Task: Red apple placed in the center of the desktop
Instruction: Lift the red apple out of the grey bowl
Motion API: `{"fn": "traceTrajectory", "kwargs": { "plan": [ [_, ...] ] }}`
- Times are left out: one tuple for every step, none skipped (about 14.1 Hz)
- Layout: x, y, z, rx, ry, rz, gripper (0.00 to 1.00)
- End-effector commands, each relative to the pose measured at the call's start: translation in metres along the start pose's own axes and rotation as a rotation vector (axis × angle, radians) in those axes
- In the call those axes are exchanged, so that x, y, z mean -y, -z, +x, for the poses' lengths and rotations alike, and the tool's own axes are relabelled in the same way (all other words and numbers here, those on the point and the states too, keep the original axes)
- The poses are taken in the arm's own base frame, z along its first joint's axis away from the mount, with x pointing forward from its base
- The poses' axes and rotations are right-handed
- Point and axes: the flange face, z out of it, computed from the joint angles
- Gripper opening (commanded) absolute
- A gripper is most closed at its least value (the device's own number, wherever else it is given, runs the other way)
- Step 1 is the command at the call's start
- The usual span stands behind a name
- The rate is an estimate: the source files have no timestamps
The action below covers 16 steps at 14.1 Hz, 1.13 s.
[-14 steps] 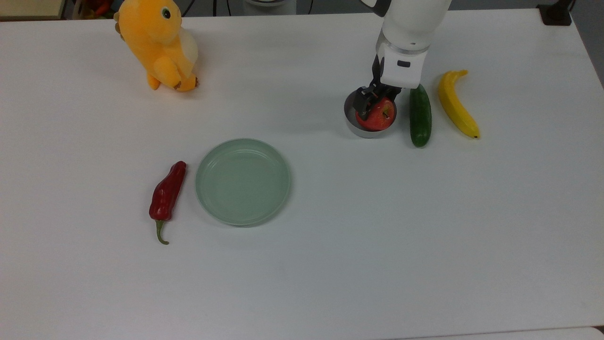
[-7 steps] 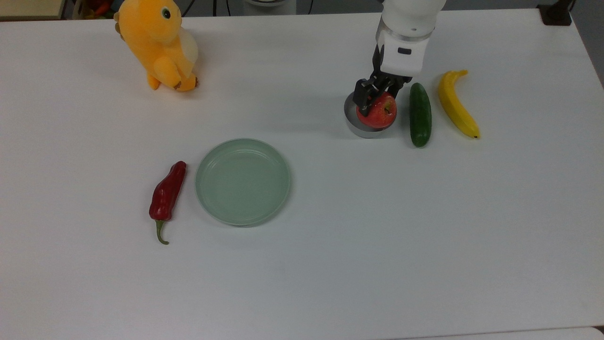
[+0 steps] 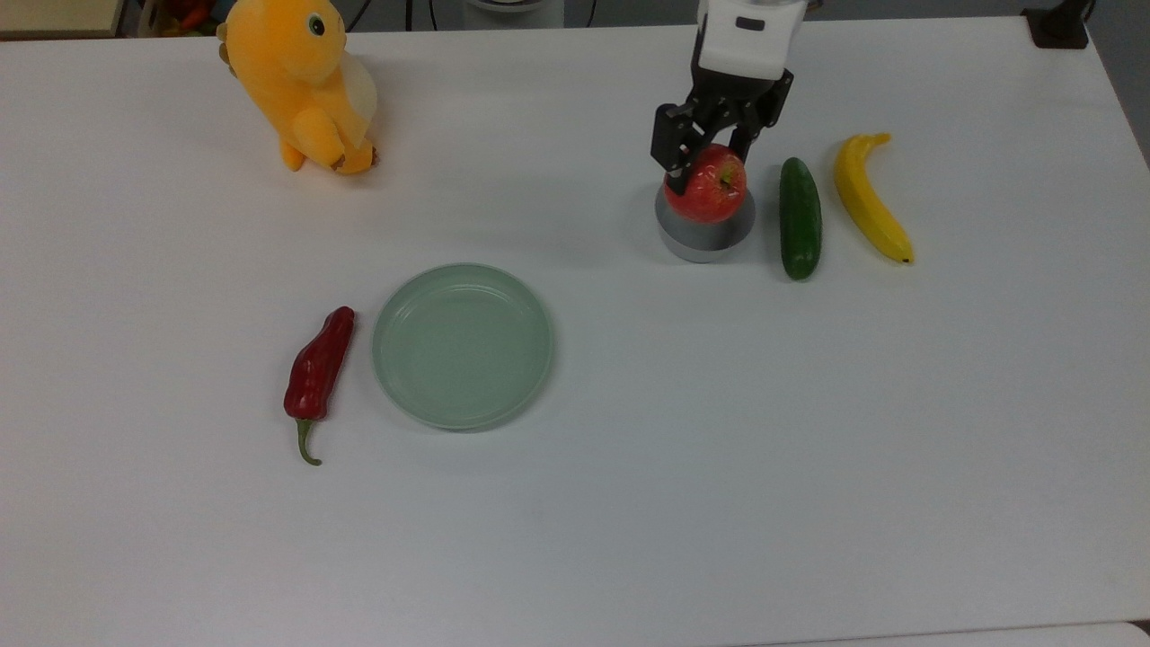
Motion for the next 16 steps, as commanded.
{"fn": "traceTrajectory", "kwargs": {
  "plan": [
    [-0.034,0.001,0.002,-0.013,-0.094,0.028,0.50],
    [-0.043,-0.004,0.003,-0.015,-0.115,0.038,0.50],
    [-0.048,-0.008,0.002,-0.020,-0.142,0.062,0.50],
    [-0.050,-0.017,-0.003,0.005,-0.162,0.086,0.50],
    [-0.048,-0.027,-0.016,0.039,-0.157,0.091,0.50],
    [-0.050,-0.022,-0.030,0.047,-0.161,0.083,0.50],
    [-0.060,-0.021,-0.047,0.070,-0.178,0.077,0.50],
    [-0.060,-0.018,-0.059,0.092,-0.173,0.074,0.50],
    [-0.065,-0.014,-0.069,0.110,-0.175,0.071,0.50],
    [-0.070,-0.015,-0.080,0.137,-0.173,0.072,0.50],
    [-0.076,-0.015,-0.089,0.157,-0.166,0.073,0.50],
    [-0.080,-0.018,-0.096,0.178,-0.165,0.076,0.50],
    [-0.080,-0.023,-0.100,0.192,-0.165,0.080,0.50],
    [-0.079,-0.033,-0.102,0.210,-0.162,0.088,0.50],
    [-0.077,-0.050,-0.104,0.239,-0.161,0.099,0.50],
    [-0.076,-0.058,-0.104,0.255,-0.159,0.105,0.50]
  ]
}}
